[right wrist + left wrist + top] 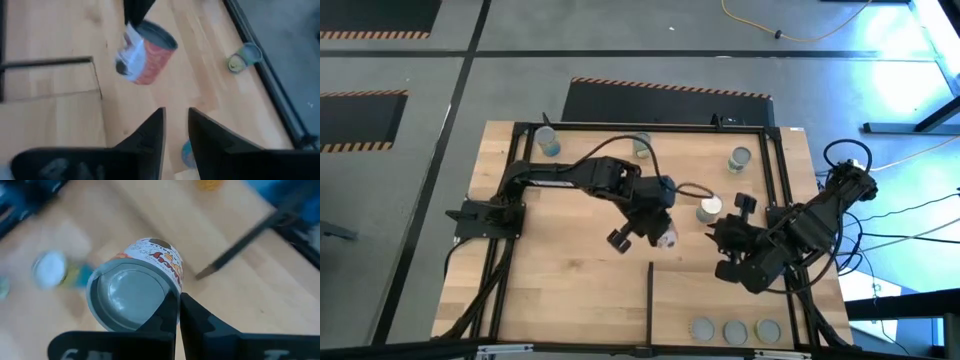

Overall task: Pick and place cans onto a shelf
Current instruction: Put the canned sauce on the shelf

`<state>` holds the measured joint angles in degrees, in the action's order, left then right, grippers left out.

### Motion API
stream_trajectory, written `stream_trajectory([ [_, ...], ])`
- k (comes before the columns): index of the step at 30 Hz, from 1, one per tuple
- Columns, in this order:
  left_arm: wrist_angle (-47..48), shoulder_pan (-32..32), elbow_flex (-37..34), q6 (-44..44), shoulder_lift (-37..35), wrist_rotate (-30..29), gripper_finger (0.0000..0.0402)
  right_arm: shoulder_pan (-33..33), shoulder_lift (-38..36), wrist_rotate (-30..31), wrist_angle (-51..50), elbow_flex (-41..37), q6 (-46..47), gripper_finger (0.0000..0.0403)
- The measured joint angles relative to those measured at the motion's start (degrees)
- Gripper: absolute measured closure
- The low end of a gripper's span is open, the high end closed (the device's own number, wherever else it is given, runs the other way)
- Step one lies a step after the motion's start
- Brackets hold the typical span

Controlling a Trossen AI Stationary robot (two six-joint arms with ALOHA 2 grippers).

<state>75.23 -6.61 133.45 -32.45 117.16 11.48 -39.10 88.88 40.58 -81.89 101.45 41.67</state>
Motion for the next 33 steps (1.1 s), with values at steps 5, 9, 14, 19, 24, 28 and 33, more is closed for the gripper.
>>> stream_trajectory([
  [5,-1.27,-0.13,0.02,-7.37,-0.27,7.64,0.0401,0.25,0.0,-1.19,1.62,0.0,-6.99,0.0318],
  [9,-4.46,0.73,0.02,-2.72,-0.24,3.82,0.0401,1.1,0.0,-1.23,1.74,0.0,-4.45,0.0318],
  [14,-5.53,0.36,0.02,6.27,-0.19,-15.13,0.0401,2.5,0.0,-1.21,1.84,0.0,0.12,0.0318],
  [19,-5.06,-1.64,0.0,5.9,1.18,-31.2,0.0401,4.44,0.0,2.09,2.02,0.0,2.75,0.0318],
  [24,-4.91,-3.7,0.0,0.88,2.58,-37.35,0.0401,6.49,0.0,6.11,1.99,0.0,4.52,0.0318],
  [28,-4.16,-5.04,0.02,-5.89,2.8,-35.76,0.0401,8.02,0.0,2.75,1.86,0.0,-2.85,0.0318],
  [33,-4.8,-6.7,0.02,-10.28,2.82,-36.83,0.0401,10.73,0.02,0.99,1.88,0.0,-4.02,0.0318],
])
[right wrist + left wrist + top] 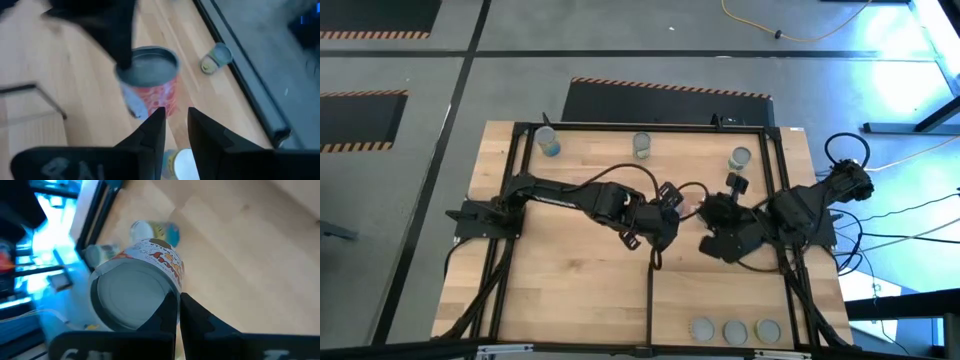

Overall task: Pick and place cans onto a shelf
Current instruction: Put the canned sauce on the shelf

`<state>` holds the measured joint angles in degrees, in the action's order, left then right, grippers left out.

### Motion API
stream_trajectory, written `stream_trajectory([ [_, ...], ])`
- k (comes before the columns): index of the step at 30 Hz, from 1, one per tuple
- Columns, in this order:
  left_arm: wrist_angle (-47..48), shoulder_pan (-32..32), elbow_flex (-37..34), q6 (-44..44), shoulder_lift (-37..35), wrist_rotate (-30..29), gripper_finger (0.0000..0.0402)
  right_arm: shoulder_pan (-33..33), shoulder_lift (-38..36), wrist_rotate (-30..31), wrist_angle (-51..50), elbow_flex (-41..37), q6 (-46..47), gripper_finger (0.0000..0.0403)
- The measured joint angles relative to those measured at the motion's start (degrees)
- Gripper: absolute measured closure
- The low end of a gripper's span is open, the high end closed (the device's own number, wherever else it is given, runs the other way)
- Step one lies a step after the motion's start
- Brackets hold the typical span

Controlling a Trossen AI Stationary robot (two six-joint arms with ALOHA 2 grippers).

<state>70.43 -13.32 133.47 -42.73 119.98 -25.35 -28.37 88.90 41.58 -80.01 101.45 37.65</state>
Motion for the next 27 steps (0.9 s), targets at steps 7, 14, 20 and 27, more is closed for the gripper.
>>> stream_trajectory([
  [7,-0.44,-1.53,0.0,-3.05,0.0,-6.27,0.0401,3.79,0.04,-2.64,3.16,-0.6,5.26,0.0318],
  [14,-0.68,-1.75,0.0,-3.54,0.0,-7.1,0.0401,5.53,-0.08,-2.23,11.19,-0.61,-0.35,0.0318],
  [20,-0.27,-1.88,0.0,-4.12,0.0,-7.12,0.0402,6.87,-0.13,-4.95,11.28,-0.61,0.81,0.0318],
  [27,-0.38,-2.2,0.0,-5.87,0.06,-7.13,0.0402,8.53,0.1,-13.84,10.99,-0.61,-6.19,0.0318],
])
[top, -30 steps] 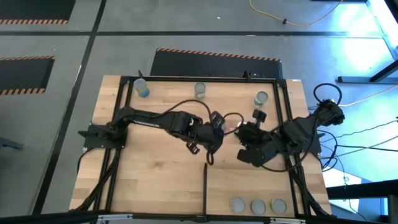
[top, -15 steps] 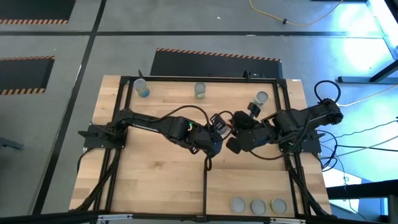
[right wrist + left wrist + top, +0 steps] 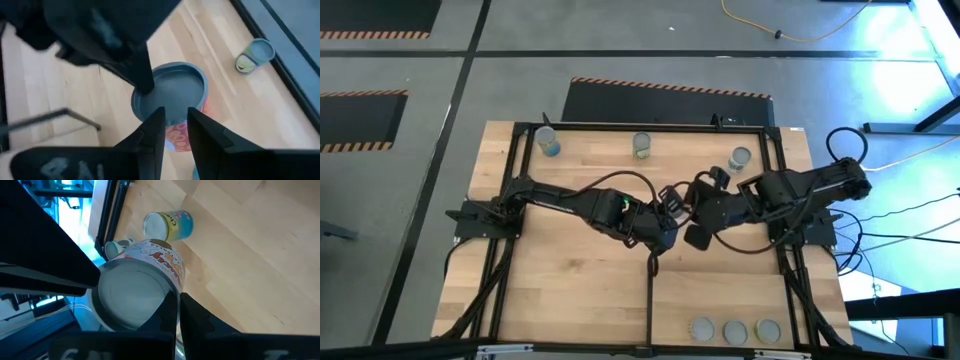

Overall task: Pick and place cans onto a shelf
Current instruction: Put the canned sauce on the shelf

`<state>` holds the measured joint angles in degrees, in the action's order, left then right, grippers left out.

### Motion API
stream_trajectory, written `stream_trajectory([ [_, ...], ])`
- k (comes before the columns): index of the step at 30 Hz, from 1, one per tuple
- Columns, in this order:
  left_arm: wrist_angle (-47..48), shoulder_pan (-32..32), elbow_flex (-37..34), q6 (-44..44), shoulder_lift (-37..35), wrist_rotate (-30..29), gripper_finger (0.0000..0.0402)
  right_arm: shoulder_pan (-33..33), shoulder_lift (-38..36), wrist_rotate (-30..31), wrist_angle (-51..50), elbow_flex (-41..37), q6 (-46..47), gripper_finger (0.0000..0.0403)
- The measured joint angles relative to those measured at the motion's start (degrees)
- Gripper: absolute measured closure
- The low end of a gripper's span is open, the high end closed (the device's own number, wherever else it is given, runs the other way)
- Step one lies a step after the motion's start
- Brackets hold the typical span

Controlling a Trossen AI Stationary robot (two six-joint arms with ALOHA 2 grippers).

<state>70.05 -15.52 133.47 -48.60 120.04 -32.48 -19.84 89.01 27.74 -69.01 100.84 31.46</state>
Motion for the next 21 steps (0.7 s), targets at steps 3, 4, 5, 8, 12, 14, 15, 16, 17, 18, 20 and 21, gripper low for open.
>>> stream_trajectory([
  [3,0.29,-0.3,0.0,0.0,0.05,0.04,0.0402,0.22,0.46,-0.43,0.0,0.0,-3.18,0.0318],
  [4,0.27,-0.35,0.0,0.0,0.05,0.05,0.0402,0.22,0.47,-0.43,0.0,0.0,-3.33,0.0318],
  [5,0.21,-0.43,0.0,0.0,0.05,0.03,0.0402,0.26,0.47,-0.41,0.0,0.0,-3.32,0.0318],
  [8,0.0,-0.41,0.0,0.02,0.05,-0.01,0.0402,0.56,0.47,0.98,-0.07,0.0,-2.1,0.0318],
  [12,-0.78,-0.43,0.0,-0.14,0.05,-0.09,0.0402,1.22,0.51,2.07,-0.11,0.0,-1.73,0.0318],
  [14,-0.76,-0.45,0.0,-0.15,0.05,-0.15,0.0402,1.91,0.57,1.94,-0.13,-0.01,-1.46,0.0318],
  [15,-0.76,-0.45,0.0,-0.15,0.05,-0.21,0.0402,2.26,0.57,1.87,-0.31,0.0,-0.96,0.0318],
  [16,-0.74,-0.41,0.0,-0.15,0.05,-0.45,0.0402,2.68,0.57,1.61,-0.66,0.0,-0.32,0.0318],
  [17,-0.7,-0.37,0.0,-0.21,0.05,-0.97,0.0402,3.09,0.57,0.99,-1.12,0.0,-0.2,0.0318],
  [18,-0.62,-0.36,0.0,-0.41,0.05,-1.66,0.0402,3.44,0.57,0.35,-1.74,0.0,-0.15,0.0318],
  [20,-0.57,-0.39,0.0,-1.34,0.07,-2.85,0.0402,4.0,0.57,-1.08,-2.71,0.0,0.02,0.0318],
  [21,-0.56,-0.4,0.0,-1.69,0.1,-3.21,0.0402,4.21,0.57,-1.58,-2.8,0.0,-0.03,0.0318],
])
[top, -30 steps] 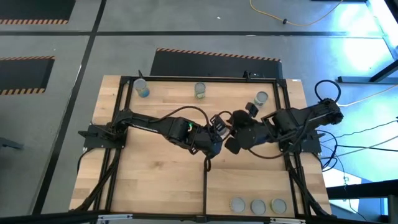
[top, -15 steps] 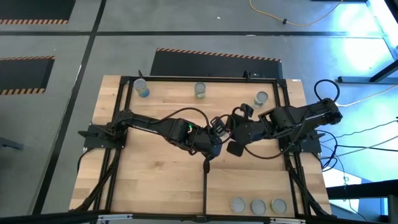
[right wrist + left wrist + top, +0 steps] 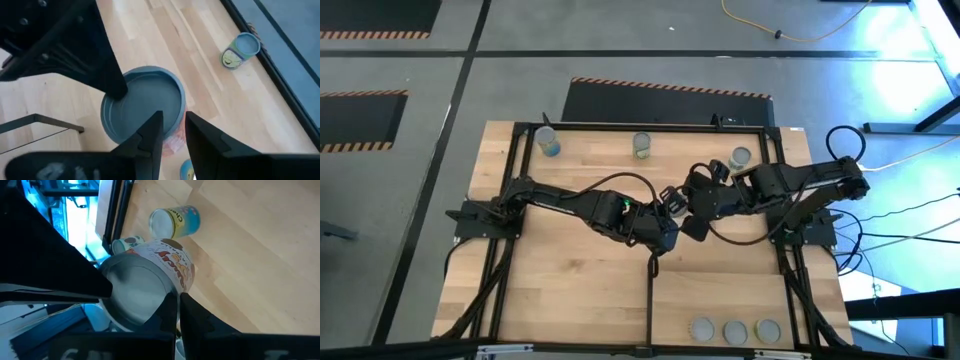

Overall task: Pick and place cans onto a shelf
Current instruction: Put the canned sauce on the shelf

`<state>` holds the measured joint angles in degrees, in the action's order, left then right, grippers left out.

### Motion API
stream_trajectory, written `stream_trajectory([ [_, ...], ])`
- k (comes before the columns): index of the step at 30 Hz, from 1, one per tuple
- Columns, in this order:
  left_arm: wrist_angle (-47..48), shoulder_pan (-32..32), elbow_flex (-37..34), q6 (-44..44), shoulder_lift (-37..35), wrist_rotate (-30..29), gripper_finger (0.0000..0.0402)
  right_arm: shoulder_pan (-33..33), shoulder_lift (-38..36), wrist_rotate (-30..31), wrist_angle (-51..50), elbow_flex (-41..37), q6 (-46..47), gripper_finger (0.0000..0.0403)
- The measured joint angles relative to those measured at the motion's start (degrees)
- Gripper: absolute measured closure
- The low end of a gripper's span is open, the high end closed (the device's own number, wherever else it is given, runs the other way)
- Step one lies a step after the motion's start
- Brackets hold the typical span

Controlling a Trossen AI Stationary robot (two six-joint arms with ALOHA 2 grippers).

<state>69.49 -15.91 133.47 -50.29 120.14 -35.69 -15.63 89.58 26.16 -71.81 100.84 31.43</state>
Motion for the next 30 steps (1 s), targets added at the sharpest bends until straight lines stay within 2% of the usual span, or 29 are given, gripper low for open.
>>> stream_trajectory([
  [20,-2.57,-0.82,-0.02,-4.8,0.0,-1.3,0.0402,1.28,0.02,-3.4,-0.81,0.02,-0.08,0.032],
  [30,-3.5,-0.82,-0.02,-4.89,0.0,-2.07,0.0402,1.32,0.07,-1.78,-1.24,0.02,-0.31,0.0383],
])
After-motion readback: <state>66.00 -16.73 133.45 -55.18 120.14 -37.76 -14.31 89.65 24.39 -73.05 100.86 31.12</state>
